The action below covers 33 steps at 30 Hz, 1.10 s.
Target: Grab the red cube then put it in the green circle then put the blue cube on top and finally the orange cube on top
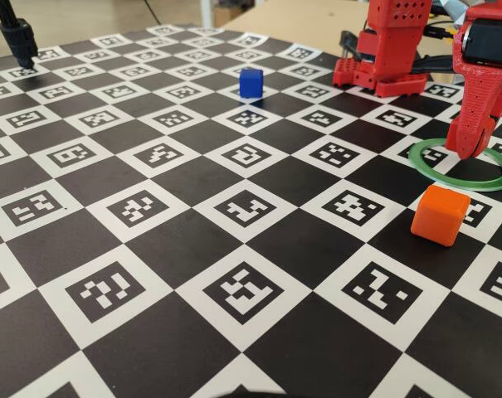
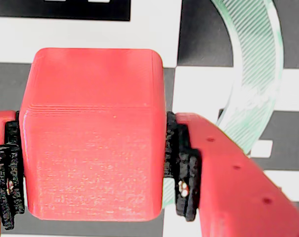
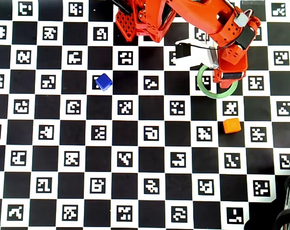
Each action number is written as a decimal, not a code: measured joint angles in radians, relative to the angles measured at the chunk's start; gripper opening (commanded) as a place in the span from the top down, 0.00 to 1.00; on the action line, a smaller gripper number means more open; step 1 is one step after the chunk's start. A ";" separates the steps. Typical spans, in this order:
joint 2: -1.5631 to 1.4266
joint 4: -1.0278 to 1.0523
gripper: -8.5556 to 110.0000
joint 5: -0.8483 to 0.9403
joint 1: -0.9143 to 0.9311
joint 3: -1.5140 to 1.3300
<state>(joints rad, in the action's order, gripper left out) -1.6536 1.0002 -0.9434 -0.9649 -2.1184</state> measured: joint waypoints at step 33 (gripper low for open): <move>0.031 -0.025 0.98 0.000 -0.006 0.000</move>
<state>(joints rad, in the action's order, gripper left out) -1.6230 0.9756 -0.9434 -0.9710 -2.1184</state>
